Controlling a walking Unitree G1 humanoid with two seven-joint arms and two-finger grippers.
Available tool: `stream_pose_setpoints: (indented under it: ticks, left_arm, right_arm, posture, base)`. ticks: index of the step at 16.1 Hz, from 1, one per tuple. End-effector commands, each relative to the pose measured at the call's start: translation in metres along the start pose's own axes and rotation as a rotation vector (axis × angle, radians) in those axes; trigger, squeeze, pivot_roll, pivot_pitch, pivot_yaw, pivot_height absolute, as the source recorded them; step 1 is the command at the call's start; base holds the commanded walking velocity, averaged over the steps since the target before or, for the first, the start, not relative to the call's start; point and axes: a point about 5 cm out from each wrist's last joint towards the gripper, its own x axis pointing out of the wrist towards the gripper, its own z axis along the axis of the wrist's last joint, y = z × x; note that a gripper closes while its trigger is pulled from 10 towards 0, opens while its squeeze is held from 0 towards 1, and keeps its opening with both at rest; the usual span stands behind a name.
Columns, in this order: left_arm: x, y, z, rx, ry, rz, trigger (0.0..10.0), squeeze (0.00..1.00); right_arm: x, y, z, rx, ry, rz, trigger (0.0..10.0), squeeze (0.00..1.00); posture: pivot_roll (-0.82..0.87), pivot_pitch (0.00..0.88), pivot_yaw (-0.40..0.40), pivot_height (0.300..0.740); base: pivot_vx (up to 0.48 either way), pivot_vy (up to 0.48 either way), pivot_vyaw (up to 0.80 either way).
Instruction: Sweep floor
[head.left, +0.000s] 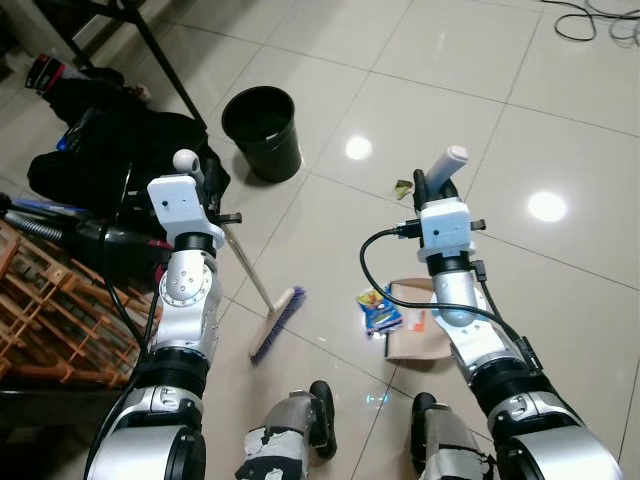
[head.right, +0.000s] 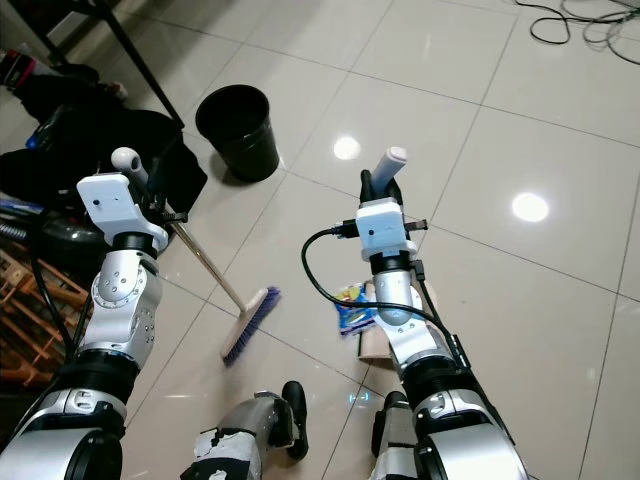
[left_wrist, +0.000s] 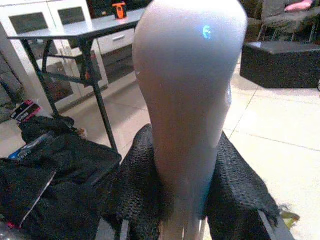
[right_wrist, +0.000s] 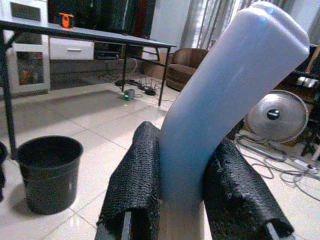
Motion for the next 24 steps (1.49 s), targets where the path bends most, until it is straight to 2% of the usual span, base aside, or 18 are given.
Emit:
stream_pose_setpoints:
  ticks: [1, 3, 7, 9, 10, 13, 16, 20, 22, 24]
  left_arm:
    - [0.002, 0.004, 0.001, -0.003, -0.015, 0.0, 10.0, 0.0]
    - [0.004, -0.004, -0.001, -0.022, -0.004, -0.013, 10.0, 0.0]
    - [0.012, -0.033, 0.004, -0.134, -0.015, -0.062, 10.0, 0.0]
    - [0.013, -0.04, 0.005, -0.162, -0.014, -0.075, 10.0, 0.0]
    - [0.012, -0.049, 0.004, -0.196, -0.004, -0.104, 10.0, 0.0]
    - [0.002, -0.062, -0.003, -0.245, 0.024, -0.154, 10.0, 0.0]
    - [0.001, -0.06, 0.002, -0.273, -0.008, -0.176, 10.0, 0.0]
    - [0.018, -0.049, 0.023, -0.304, -0.072, -0.169, 10.0, 0.0]
    - [0.023, -0.048, 0.035, -0.306, -0.106, -0.209, 10.0, 0.0]
    - [0.027, -0.041, 0.043, -0.28, -0.141, -0.224, 10.0, 0.0]
  right_arm:
    - [-0.006, 0.009, 0.0, 0.018, -0.003, 0.03, 10.0, 0.0]
    - [-0.009, 0.014, 0.0, 0.038, -0.001, 0.04, 10.0, 0.0]
    - [-0.016, 0.03, 0.003, 0.097, 0.005, 0.067, 10.0, 0.0]
    - [-0.018, 0.034, 0.004, 0.104, 0.006, 0.079, 10.0, 0.0]
    - [-0.02, 0.036, 0.004, 0.112, 0.013, 0.072, 10.0, 0.0]
    - [-0.018, 0.03, 0.0, 0.116, 0.042, 0.046, 10.0, 0.0]
    - [-0.014, 0.026, 0.0, 0.109, 0.043, 0.038, 10.0, 0.0]
    - [-0.019, 0.029, -0.004, 0.111, 0.07, 0.042, 10.0, 0.0]
    - [-0.018, 0.03, -0.004, 0.111, 0.076, 0.045, 10.0, 0.0]
    - [-0.017, 0.03, -0.004, 0.11, 0.081, 0.043, 10.0, 0.0]
  posture:
    - [0.17, 0.322, 0.191, 0.74]
    - [0.17, 0.323, 0.191, 0.74]
    - [0.16, 0.322, 0.193, 0.74]
    - [0.14, 0.32, 0.186, 0.74]
    - [0.14, 0.318, 0.183, 0.74]
    - [0.12, 0.316, 0.167, 0.74]
    - [0.11, 0.312, 0.175, 0.74]
    - [0.11, 0.3, 0.173, 0.74]
    - [0.11, 0.301, 0.175, 0.74]
    - [0.13, 0.302, 0.183, 0.74]
  base:
    - [0.0, 0.0, 0.0]
    - [0.0, 0.0, 0.0]
    - [0.0, 0.0, 0.0]
    - [0.0, 0.0, 0.0]
    - [0.0, 0.0, 0.0]
    - [0.0, 0.0, 0.0]
    - [0.0, 0.0, 0.0]
    - [0.0, 0.0, 0.0]
    - [0.0, 0.0, 0.0]
    - [0.0, 0.0, 0.0]
